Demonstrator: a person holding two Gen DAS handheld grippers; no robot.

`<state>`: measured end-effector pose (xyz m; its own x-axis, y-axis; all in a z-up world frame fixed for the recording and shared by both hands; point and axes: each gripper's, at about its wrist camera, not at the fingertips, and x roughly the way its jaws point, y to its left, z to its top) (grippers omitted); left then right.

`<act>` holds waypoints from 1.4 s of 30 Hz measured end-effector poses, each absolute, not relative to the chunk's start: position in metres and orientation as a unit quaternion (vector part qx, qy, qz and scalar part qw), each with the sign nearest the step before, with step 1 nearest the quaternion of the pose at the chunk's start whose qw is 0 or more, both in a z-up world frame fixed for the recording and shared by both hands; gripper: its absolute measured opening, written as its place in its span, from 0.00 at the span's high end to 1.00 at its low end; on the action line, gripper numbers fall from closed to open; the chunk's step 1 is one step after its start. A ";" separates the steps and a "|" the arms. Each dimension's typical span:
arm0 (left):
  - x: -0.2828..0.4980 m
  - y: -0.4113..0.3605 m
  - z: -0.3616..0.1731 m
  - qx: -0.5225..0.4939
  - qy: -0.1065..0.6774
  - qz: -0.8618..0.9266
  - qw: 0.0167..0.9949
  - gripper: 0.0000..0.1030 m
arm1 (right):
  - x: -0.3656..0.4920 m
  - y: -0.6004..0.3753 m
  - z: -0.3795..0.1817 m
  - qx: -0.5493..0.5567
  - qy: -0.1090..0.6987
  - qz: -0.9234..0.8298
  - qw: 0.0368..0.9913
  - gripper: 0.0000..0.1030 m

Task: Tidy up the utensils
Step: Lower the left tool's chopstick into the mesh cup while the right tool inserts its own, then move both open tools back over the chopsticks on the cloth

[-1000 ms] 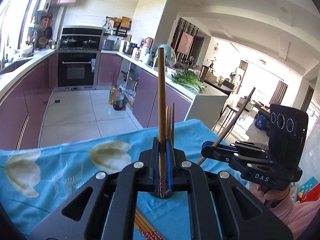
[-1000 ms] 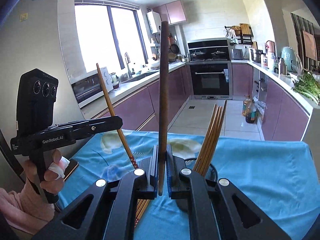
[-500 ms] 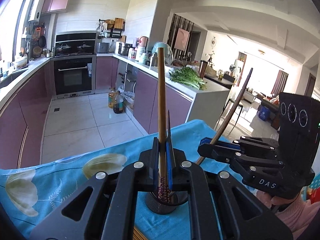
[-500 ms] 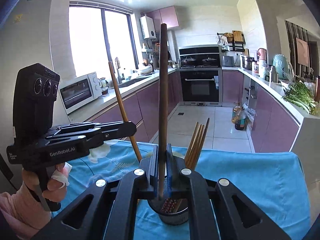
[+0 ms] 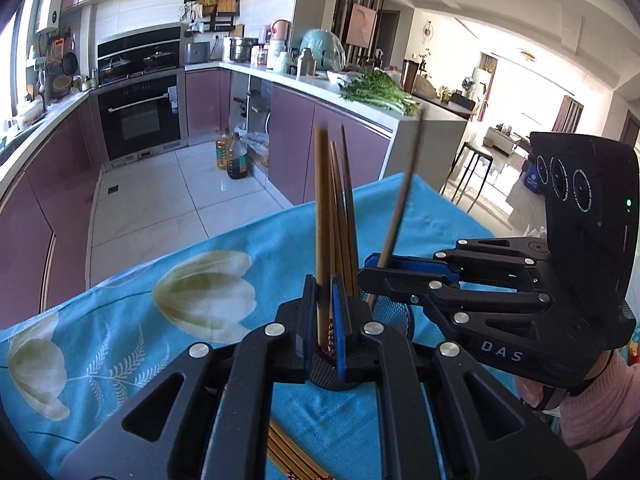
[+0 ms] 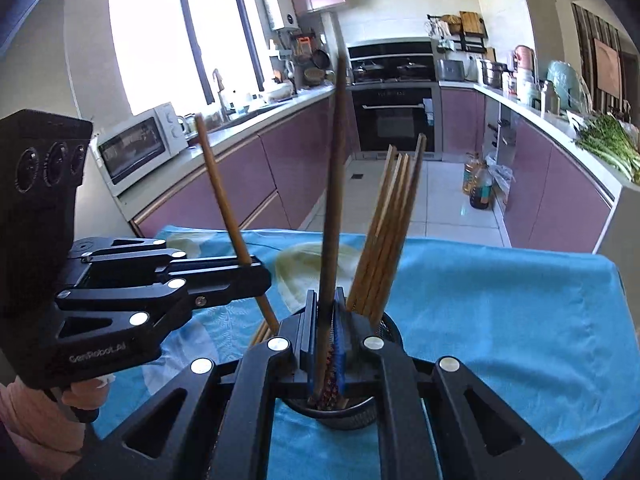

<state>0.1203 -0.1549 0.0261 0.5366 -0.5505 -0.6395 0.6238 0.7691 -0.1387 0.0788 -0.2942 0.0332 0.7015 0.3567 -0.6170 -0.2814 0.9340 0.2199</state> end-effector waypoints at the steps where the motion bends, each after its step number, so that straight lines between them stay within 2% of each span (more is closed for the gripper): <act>1: 0.120 -0.155 0.024 0.055 0.346 -0.329 0.877 0.89 | 0.079 -0.295 0.032 0.059 0.347 0.171 0.920 0.92; 5: 0.120 -0.147 0.025 0.050 0.339 -0.324 0.882 0.81 | 0.076 -0.296 0.030 0.064 0.342 0.165 0.923 0.91; 10: 0.110 -0.127 0.025 0.023 0.331 -0.309 0.891 0.80 | 0.063 -0.299 0.029 0.071 0.334 0.165 0.925 0.88; 13: 0.102 -0.111 0.026 0.011 0.322 -0.297 0.899 0.76 | 0.053 -0.297 0.033 0.067 0.323 0.176 0.928 0.86; 18: 0.084 -0.081 0.022 -0.001 0.308 -0.273 0.912 0.66 | 0.029 -0.288 0.039 0.049 0.309 0.222 0.924 0.73; 20: 0.078 -0.070 0.015 -0.005 0.311 -0.261 0.914 0.63 | 0.021 -0.282 0.036 0.041 0.313 0.240 0.918 0.72; 32: 0.070 -0.036 -0.056 -0.023 0.389 -0.209 0.897 0.60 | 0.014 -0.227 -0.038 0.036 0.420 0.277 0.863 0.70; 42: 0.068 -0.044 -0.087 -0.024 0.419 -0.206 0.884 0.57 | 0.014 -0.218 -0.059 0.035 0.446 0.257 0.857 0.70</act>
<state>0.0681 -0.0435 -0.0872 0.5634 -0.3838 -0.7316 0.3440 0.9141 -0.2147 0.0137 -0.2181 -0.0590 0.4708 0.4709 -0.7460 -0.4083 0.8659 0.2889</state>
